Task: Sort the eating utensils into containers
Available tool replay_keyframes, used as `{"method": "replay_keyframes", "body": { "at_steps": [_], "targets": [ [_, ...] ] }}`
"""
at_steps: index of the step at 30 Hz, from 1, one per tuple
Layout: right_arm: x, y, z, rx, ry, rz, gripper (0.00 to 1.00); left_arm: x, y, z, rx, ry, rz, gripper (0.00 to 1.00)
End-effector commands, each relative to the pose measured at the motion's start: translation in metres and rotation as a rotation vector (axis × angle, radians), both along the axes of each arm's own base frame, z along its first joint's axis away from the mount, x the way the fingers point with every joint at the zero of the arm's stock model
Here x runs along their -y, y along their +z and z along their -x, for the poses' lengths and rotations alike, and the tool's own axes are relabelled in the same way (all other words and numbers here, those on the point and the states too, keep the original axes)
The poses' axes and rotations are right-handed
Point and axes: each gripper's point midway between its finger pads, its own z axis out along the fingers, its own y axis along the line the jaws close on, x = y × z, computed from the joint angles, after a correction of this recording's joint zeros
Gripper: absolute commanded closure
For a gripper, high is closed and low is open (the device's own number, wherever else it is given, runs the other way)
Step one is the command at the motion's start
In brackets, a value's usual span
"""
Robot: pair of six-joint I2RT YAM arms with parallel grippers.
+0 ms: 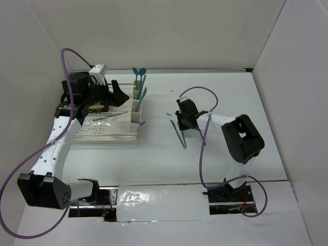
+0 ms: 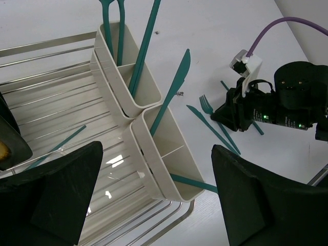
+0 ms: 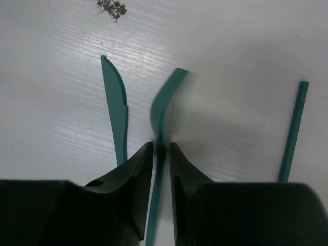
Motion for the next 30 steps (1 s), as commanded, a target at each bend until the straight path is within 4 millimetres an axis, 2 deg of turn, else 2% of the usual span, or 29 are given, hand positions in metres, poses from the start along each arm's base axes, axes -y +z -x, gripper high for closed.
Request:
{"method": "replay_keyframes", "body": {
  "at_steps": [1,2,5,7,8,10,11,13,16,17,18,20,22,23,24,26,27,29,30],
  "targets": [
    [0.011,-0.030,0.015,-0.057,-0.008,0.099,0.74,0.002,0.018,0.003,0.060,-0.009,0.025,0.00],
    [0.011,-0.030,0.015,-0.058,-0.013,0.096,0.84,0.001,0.018,0.002,0.060,-0.003,0.023,0.00],
    [0.015,-0.035,0.021,-0.071,-0.027,0.105,1.00,0.001,0.021,0.004,0.062,-0.002,0.030,0.00],
    [0.015,-0.032,0.022,-0.061,-0.027,0.098,1.00,0.003,0.021,0.007,0.055,-0.012,0.038,0.00],
    [0.012,-0.025,0.023,-0.047,-0.020,0.074,1.00,0.003,0.029,0.007,0.069,-0.009,0.042,0.00],
    [0.003,-0.011,0.024,-0.020,0.010,0.007,1.00,0.006,0.030,0.010,0.034,-0.008,0.069,0.00],
    [-0.003,0.013,0.019,0.034,0.019,-0.042,1.00,0.006,0.033,0.010,0.025,-0.005,0.081,0.00],
    [-0.015,0.039,0.018,0.079,0.053,-0.114,1.00,0.016,0.049,0.018,0.016,-0.055,0.127,0.00],
    [-0.031,0.096,0.014,0.176,0.112,-0.229,1.00,0.032,0.055,0.022,0.030,-0.120,0.152,0.00],
    [-0.033,0.118,0.015,0.213,0.131,-0.261,1.00,0.042,0.054,0.026,0.024,-0.149,0.157,0.00],
    [-0.038,0.126,0.020,0.221,0.172,-0.287,1.00,0.039,0.049,0.018,0.013,-0.127,0.152,0.00],
    [-0.045,0.161,0.025,0.287,0.219,-0.351,1.00,0.050,0.049,0.019,0.000,-0.156,0.157,0.00],
    [-0.055,0.184,0.033,0.332,0.305,-0.413,1.00,0.061,0.051,0.017,-0.018,-0.191,0.170,0.00],
    [-0.057,0.199,0.041,0.366,0.337,-0.443,1.00,0.073,0.051,0.021,-0.031,-0.225,0.180,0.00],
    [-0.061,0.210,0.044,0.392,0.366,-0.470,1.00,0.079,0.053,0.021,-0.030,-0.245,0.187,0.00],
    [-0.072,0.223,0.061,0.393,0.465,-0.540,1.00,0.094,0.054,0.022,-0.025,-0.282,0.199,0.00],
    [-0.072,0.229,0.060,0.415,0.467,-0.547,1.00,0.099,0.054,0.025,-0.026,-0.298,0.200,0.00],
    [-0.077,0.232,0.071,0.392,0.518,-0.585,1.00,0.113,0.053,0.025,-0.024,-0.343,0.211,0.00],
    [-0.080,0.242,0.073,0.409,0.535,-0.606,1.00,0.120,0.051,0.023,-0.034,-0.358,0.211,0.00]
  ]
}}
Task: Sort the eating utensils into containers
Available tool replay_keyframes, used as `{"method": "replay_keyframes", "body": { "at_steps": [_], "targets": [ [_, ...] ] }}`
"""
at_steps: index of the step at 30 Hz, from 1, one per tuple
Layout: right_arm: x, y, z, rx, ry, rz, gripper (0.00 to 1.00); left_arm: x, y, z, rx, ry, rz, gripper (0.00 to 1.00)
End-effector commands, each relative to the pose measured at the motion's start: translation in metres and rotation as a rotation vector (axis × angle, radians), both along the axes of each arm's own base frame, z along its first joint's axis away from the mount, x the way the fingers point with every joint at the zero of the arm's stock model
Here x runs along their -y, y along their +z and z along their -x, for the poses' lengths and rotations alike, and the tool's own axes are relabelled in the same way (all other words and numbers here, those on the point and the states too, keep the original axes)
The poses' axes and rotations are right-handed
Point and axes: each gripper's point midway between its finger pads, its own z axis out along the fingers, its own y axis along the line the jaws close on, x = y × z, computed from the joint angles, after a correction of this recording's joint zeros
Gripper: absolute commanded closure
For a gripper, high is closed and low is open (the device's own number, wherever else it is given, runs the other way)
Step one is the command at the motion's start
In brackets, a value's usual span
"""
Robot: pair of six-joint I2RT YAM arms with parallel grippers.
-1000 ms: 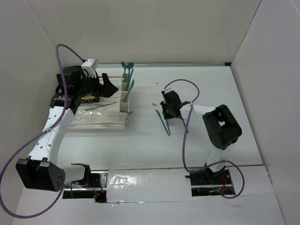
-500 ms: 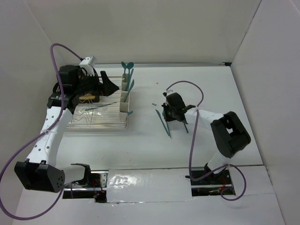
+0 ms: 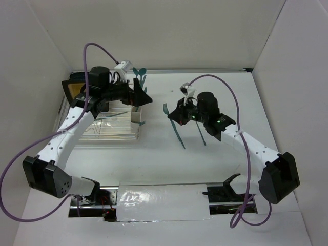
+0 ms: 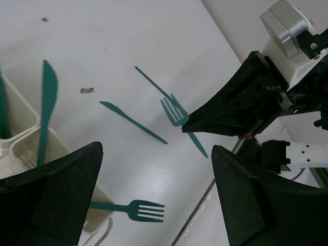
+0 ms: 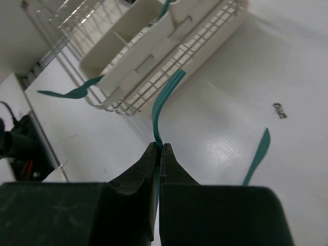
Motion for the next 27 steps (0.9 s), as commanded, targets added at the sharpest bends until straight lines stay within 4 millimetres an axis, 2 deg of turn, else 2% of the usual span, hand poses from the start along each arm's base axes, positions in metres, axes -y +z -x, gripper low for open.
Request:
{"method": "replay_keyframes", "body": {
  "at_steps": [1,3,4,5,8,10,11,12,21,27],
  "targets": [
    [-0.018,0.039,0.019,0.076,0.157,-0.101,1.00,0.028,0.028,0.001,0.065,-0.089,0.059,0.00],
    [-0.019,0.050,0.024,0.093,0.178,-0.119,1.00,0.039,0.025,0.002,0.043,-0.099,0.052,0.00],
    [-0.019,0.049,0.023,0.094,0.179,-0.117,1.00,0.046,0.025,0.004,0.040,-0.107,0.045,0.00],
    [-0.018,0.060,0.025,0.120,0.178,-0.128,1.00,0.052,0.020,0.000,0.020,-0.104,0.031,0.01],
    [-0.016,0.069,0.027,0.143,0.174,-0.131,1.00,0.063,0.007,-0.002,-0.026,-0.074,-0.007,0.01],
    [-0.015,0.076,0.029,0.165,0.178,-0.132,1.00,0.069,0.003,-0.003,-0.044,-0.025,-0.023,0.01],
    [-0.013,0.075,0.029,0.163,0.171,-0.124,0.99,0.065,-0.007,-0.010,-0.067,0.029,-0.039,0.01],
    [-0.014,0.081,0.029,0.178,0.173,-0.129,0.99,0.068,-0.008,-0.007,-0.075,0.022,-0.035,0.01],
    [-0.009,0.093,0.032,0.215,0.166,-0.130,0.97,0.087,-0.015,-0.004,-0.114,0.040,-0.047,0.03],
    [-0.004,0.084,0.022,0.189,0.102,-0.104,0.97,0.095,-0.024,-0.001,-0.169,0.110,-0.046,0.11]
  ]
}}
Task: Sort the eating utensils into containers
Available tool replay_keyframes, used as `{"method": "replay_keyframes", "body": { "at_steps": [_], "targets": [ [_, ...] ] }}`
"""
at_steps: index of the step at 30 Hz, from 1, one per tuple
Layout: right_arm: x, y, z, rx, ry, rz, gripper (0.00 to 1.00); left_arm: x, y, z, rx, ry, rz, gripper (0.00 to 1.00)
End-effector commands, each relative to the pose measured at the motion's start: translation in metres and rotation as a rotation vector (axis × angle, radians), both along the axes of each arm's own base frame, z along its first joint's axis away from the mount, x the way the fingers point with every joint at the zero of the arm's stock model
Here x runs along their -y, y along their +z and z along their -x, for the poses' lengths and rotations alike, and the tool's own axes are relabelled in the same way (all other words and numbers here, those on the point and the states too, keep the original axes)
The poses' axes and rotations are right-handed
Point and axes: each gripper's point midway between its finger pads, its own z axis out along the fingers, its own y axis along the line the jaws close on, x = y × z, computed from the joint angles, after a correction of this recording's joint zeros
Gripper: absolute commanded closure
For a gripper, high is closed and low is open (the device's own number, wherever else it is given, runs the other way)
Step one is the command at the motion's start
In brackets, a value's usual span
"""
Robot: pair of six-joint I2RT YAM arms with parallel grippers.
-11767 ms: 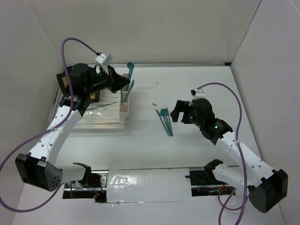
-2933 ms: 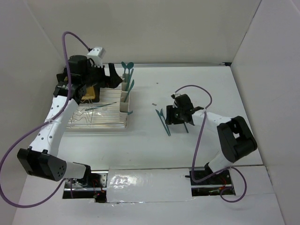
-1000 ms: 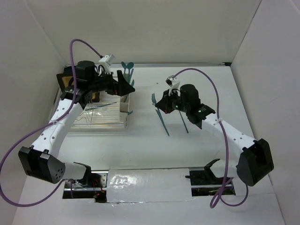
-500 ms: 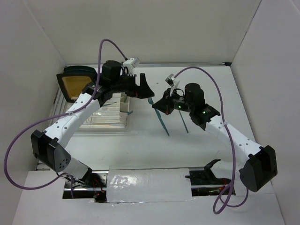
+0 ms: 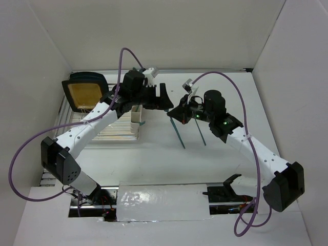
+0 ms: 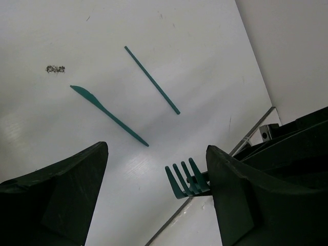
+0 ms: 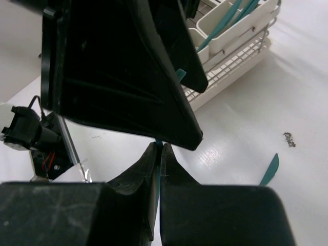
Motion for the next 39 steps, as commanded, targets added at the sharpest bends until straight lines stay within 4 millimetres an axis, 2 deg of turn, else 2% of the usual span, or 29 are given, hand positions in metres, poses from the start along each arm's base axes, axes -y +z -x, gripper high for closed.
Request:
{"method": "replay_keyframes", "body": {
  "at_steps": [1,2,3,4,5,10,15,22,24,25,26,28,29,30,32,33,34,35,36,37,39],
  "targets": [
    [0.002,0.032,-0.008,0.077,-0.045,-0.028,0.97,0.005,0.010,-0.004,0.002,0.074,0.029,0.11],
    [0.004,0.032,-0.010,0.077,-0.058,-0.027,0.97,0.005,0.016,-0.003,0.006,0.093,0.043,0.12],
    [0.004,0.032,-0.010,0.078,-0.059,-0.026,0.97,0.005,0.010,-0.003,-0.009,0.103,0.042,0.13],
    [0.003,0.030,-0.011,0.072,-0.059,-0.023,0.96,0.004,0.013,-0.003,-0.001,0.114,0.053,0.13],
    [0.003,0.035,-0.011,0.082,-0.056,-0.030,0.96,0.005,0.017,-0.002,-0.001,0.121,0.071,0.14],
    [0.005,0.028,-0.018,0.067,-0.095,-0.011,0.95,0.008,0.025,-0.002,0.001,0.135,0.105,0.25],
    [0.005,0.021,-0.022,0.048,-0.103,0.009,0.95,0.014,0.023,-0.002,-0.017,0.149,0.108,0.31],
    [0.009,0.016,-0.029,0.038,-0.151,0.027,0.94,0.024,0.023,0.001,-0.025,0.124,0.128,0.54],
    [0.008,0.015,-0.029,0.035,-0.151,0.028,0.94,0.026,0.022,0.001,-0.032,0.117,0.135,0.66],
    [0.008,0.015,-0.029,0.035,-0.151,0.028,0.94,0.026,0.022,0.001,-0.032,0.117,0.135,0.66],
    [0.008,0.014,-0.029,0.033,-0.150,0.028,0.94,0.027,0.023,0.001,-0.031,0.116,0.136,0.71],
    [0.009,0.016,-0.029,0.032,-0.157,0.031,0.82,0.027,0.021,-0.001,-0.024,0.121,0.124,0.74],
    [0.012,0.009,-0.027,-0.001,-0.169,0.046,0.61,0.025,0.020,-0.004,-0.012,0.130,0.114,0.74],
    [0.013,0.015,-0.029,0.000,-0.185,0.045,0.52,0.024,0.021,-0.006,0.020,0.125,0.096,0.74],
    [0.019,0.020,-0.025,-0.009,-0.197,0.052,0.41,0.021,0.023,-0.012,0.063,0.136,0.074,0.74],
    [0.024,0.015,-0.021,-0.038,-0.213,0.075,0.30,0.014,0.029,-0.015,0.101,0.143,0.062,0.74],
    [0.027,0.027,-0.016,-0.030,-0.215,0.061,0.26,0.010,0.034,-0.018,0.122,0.153,0.059,0.74],
    [0.032,0.027,-0.013,-0.036,-0.229,0.067,0.22,-0.001,0.043,-0.026,0.144,0.169,0.066,0.74],
    [0.038,0.030,-0.009,-0.055,-0.253,0.068,0.15,-0.001,0.050,-0.024,0.178,0.154,0.058,0.74],
    [0.046,0.040,-0.003,-0.038,-0.268,0.054,0.12,-0.009,0.059,-0.032,0.207,0.170,0.056,0.74],
    [0.056,0.045,0.004,-0.040,-0.300,0.051,0.06,-0.029,0.089,-0.033,0.291,0.175,0.060,0.74]
  ]
}}
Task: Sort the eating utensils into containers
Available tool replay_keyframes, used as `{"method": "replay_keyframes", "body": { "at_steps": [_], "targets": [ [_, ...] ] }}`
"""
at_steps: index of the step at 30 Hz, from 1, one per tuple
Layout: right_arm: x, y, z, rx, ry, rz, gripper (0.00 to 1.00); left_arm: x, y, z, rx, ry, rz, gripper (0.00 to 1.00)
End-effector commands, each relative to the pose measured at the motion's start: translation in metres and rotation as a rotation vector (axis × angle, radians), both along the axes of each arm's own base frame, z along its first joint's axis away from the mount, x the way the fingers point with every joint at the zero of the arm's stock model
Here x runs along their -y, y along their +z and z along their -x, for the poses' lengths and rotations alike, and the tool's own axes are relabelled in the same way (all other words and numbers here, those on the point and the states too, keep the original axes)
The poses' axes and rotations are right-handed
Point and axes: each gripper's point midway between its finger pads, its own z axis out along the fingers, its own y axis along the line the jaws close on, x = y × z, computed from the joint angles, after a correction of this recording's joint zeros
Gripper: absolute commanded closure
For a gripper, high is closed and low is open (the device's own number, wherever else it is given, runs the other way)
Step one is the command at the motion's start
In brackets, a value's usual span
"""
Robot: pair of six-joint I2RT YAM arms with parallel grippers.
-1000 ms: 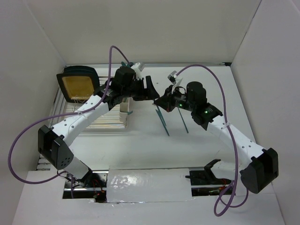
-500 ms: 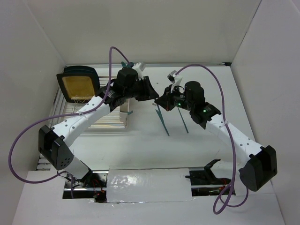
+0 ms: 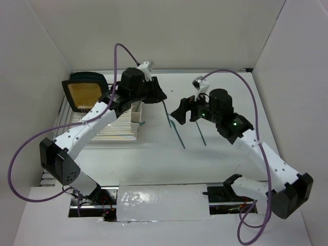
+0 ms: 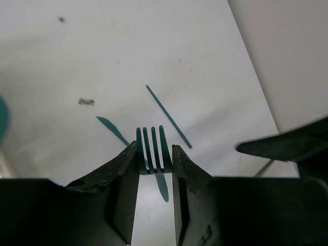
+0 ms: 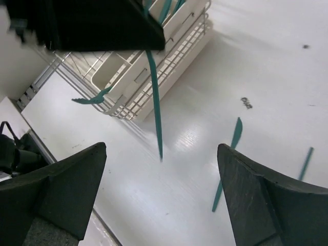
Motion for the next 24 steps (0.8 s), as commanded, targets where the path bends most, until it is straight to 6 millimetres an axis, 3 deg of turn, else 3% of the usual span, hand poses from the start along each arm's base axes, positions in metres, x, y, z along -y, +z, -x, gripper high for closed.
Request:
{"method": "replay_keyframes", "body": {
  "at_steps": [1,3,4,6,7,9,10,14,17,22,24],
  "targets": [
    [0.032,0.043,0.019,0.065,-0.107,-0.036,0.04,-0.031,0.089,-0.014,0.286,0.016,0.005,0.74],
    [0.044,0.041,0.027,0.070,-0.150,-0.035,0.02,-0.047,0.117,-0.012,0.363,0.034,-0.003,0.74],
    [0.050,0.027,0.025,0.053,-0.186,-0.016,0.02,-0.056,0.128,-0.011,0.409,0.035,-0.022,0.74],
    [0.055,0.019,0.027,0.039,-0.212,-0.014,0.00,-0.074,0.145,-0.011,0.475,0.058,-0.044,0.73],
    [0.057,0.013,0.026,0.027,-0.226,-0.010,0.00,-0.088,0.163,-0.006,0.550,0.073,-0.065,0.73],
    [0.056,0.002,0.026,-0.005,-0.231,-0.005,0.00,-0.099,0.167,-0.003,0.612,0.077,-0.111,0.73],
    [0.055,-0.007,0.026,-0.025,-0.231,0.005,0.00,-0.105,0.180,0.006,0.669,0.076,-0.112,0.73],
    [0.061,-0.025,0.014,-0.067,-0.299,0.032,0.00,-0.119,0.176,0.020,0.743,0.056,-0.198,0.73],
    [0.070,-0.049,0.003,-0.123,-0.391,0.068,0.00,-0.124,0.153,0.028,0.723,0.043,-0.211,0.73],
    [0.070,-0.090,0.006,-0.209,-0.406,0.105,0.00,-0.127,0.149,0.047,0.797,0.026,-0.194,0.73],
    [0.071,-0.103,0.009,-0.229,-0.405,0.119,0.00,-0.129,0.139,0.046,0.802,0.032,-0.204,0.72]
  ]
}}
